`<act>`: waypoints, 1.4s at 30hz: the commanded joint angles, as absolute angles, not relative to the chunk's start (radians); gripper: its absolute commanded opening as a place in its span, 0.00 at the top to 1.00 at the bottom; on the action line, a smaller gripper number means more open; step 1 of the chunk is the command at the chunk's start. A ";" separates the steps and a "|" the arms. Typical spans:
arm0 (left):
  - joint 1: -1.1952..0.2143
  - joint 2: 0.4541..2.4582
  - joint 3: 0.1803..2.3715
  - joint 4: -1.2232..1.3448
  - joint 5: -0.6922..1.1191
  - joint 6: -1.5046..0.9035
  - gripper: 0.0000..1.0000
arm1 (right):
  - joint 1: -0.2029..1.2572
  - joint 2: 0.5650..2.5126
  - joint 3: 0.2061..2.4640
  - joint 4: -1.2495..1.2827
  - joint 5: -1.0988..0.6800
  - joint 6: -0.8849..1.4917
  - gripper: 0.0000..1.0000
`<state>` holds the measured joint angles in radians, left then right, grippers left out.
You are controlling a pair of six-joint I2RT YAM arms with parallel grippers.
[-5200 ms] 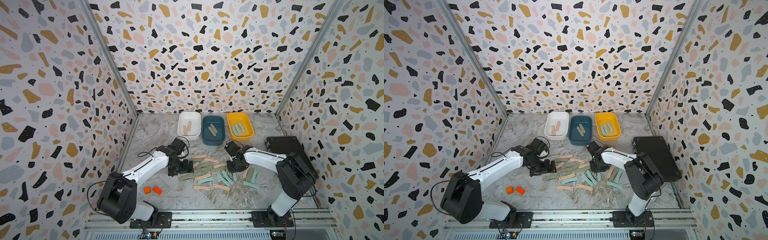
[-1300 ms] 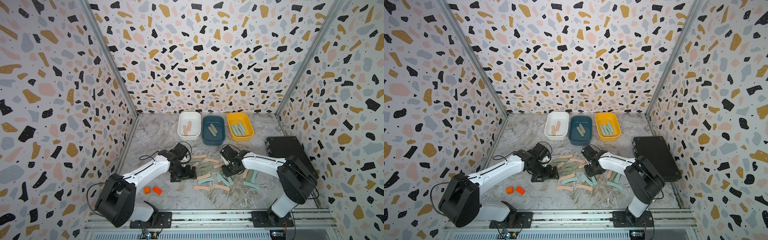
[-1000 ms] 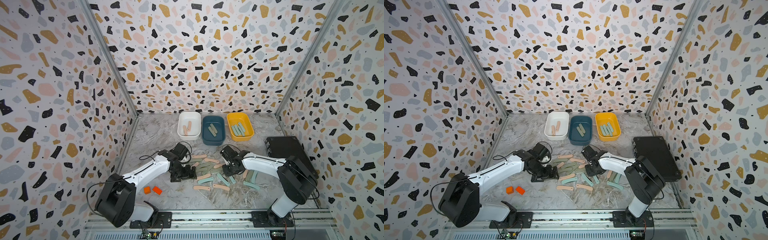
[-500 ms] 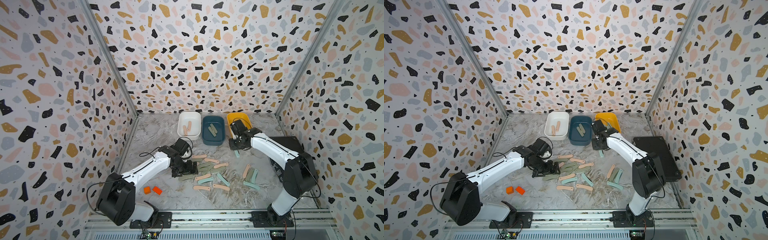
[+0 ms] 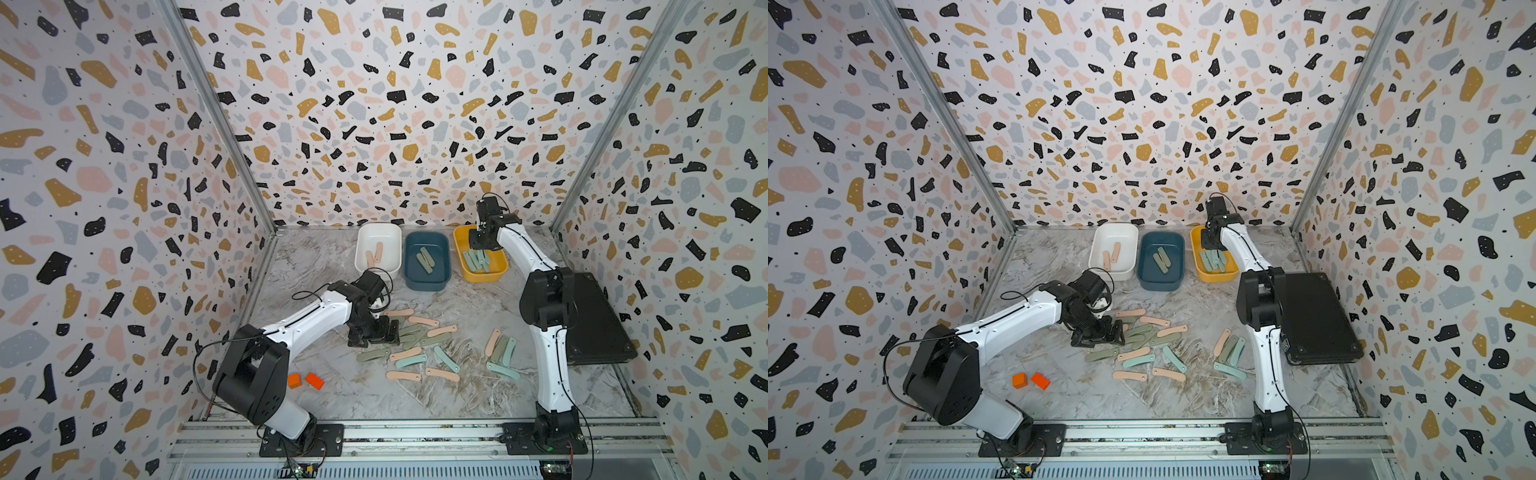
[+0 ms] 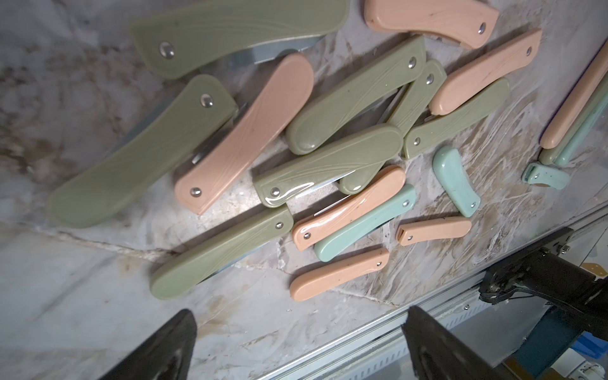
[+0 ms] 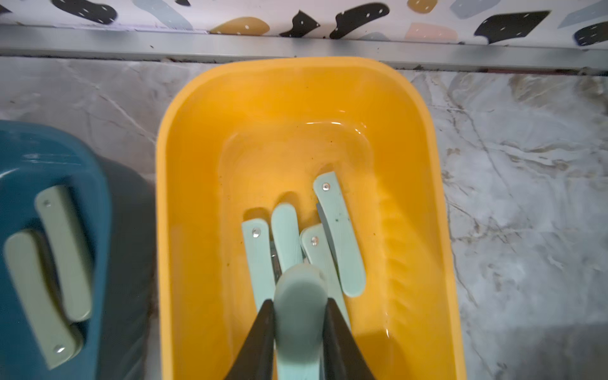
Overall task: Place the fruit knives into the storage box by color
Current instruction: Place the fruit knife in the storage box, then pick up the fruit knife from the center of the board.
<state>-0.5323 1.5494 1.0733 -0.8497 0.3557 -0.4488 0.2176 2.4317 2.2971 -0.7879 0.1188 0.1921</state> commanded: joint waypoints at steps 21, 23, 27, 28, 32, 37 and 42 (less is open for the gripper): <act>-0.535 1.576 1.087 -0.846 0.355 -0.426 0.01 | 0.203 2.360 2.252 -0.788 0.052 0.140 0.58; -0.535 1.577 1.091 -0.847 0.352 -0.424 0.01 | 0.202 2.319 2.209 -0.762 0.049 0.133 0.54; -0.536 1.570 1.089 -0.854 0.329 -0.422 0.01 | 0.203 2.249 2.131 -0.725 0.039 0.135 0.38; -0.535 1.568 1.086 -0.855 0.325 -0.422 0.01 | 0.203 2.230 2.110 -0.718 0.031 0.140 0.34; -0.535 1.550 1.070 -0.854 0.327 -0.430 0.01 | 0.205 2.124 1.977 -0.667 -0.004 0.170 0.21; -0.537 1.522 1.051 -0.860 0.327 -0.437 0.01 | 0.226 1.981 1.807 -0.645 -0.024 0.217 0.15; -0.543 1.486 1.028 -0.860 0.325 -0.449 0.01 | 0.276 1.840 1.610 -0.654 -0.009 0.236 0.08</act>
<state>-0.5350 1.5246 1.0470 -0.8513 0.3313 -0.4389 0.2436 1.9266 1.6855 -0.6411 -0.0074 0.2070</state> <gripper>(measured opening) 0.990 0.913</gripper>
